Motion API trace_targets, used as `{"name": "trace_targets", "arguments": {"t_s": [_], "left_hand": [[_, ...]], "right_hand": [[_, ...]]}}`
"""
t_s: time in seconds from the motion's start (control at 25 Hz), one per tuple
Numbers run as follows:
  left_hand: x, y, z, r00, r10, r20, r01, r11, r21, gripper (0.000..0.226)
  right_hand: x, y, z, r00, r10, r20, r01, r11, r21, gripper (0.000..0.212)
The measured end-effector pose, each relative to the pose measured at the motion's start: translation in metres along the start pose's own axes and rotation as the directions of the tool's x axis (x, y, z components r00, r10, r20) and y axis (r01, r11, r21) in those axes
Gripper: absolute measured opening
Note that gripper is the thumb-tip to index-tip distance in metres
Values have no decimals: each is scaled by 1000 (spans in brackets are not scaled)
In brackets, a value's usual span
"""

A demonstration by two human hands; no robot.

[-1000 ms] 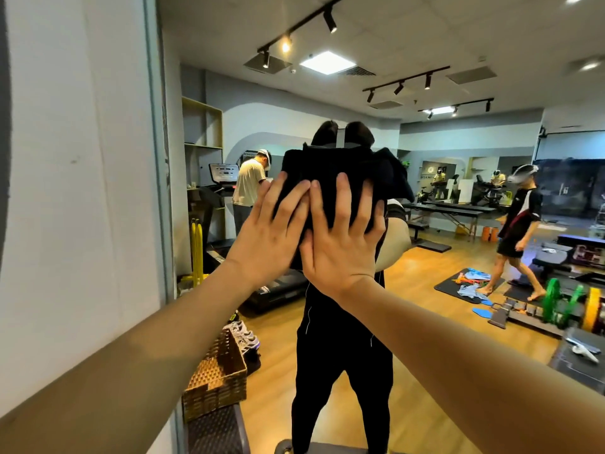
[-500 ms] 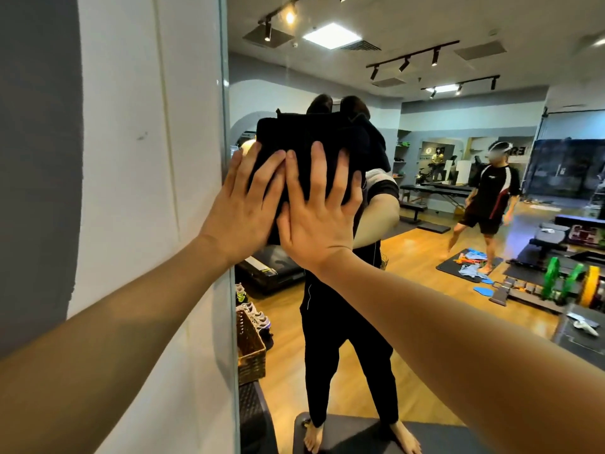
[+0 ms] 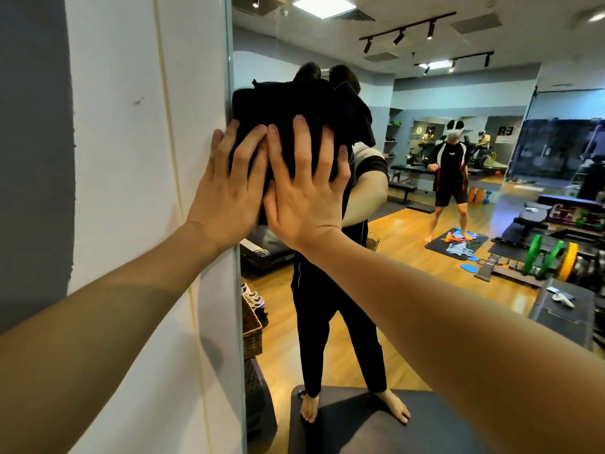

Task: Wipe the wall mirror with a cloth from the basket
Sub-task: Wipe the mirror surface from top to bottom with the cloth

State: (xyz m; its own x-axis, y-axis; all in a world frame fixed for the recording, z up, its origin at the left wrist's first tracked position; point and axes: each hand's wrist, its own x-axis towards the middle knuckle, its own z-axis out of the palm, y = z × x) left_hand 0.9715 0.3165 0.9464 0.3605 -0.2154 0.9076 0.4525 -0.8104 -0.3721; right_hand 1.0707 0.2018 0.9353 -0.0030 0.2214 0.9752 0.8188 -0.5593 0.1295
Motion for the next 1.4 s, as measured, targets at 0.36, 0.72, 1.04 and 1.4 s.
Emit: {"name": "trace_targets", "arguments": {"t_s": [0.36,0.72,1.04,1.4], "left_hand": [[-92,35,15,999,-20,41,24,996,-92,57],[-107,79,25,995,-102,-8,100,991,-92,72],[-71,157,35,997,-74,2,73,987,-143,70],[11,306,65,991,-7,-134,-19,981,-192,68]], "right_hand": [[-98,-14,11,996,-38,77,34,998,50,63],[-122,14,10,992,-121,-37,125,983,133,52],[-137,100,0,985,-145,-95,155,981,112,47],[-155,269,-44,980,-122,-157,128,991,28,49]]}}
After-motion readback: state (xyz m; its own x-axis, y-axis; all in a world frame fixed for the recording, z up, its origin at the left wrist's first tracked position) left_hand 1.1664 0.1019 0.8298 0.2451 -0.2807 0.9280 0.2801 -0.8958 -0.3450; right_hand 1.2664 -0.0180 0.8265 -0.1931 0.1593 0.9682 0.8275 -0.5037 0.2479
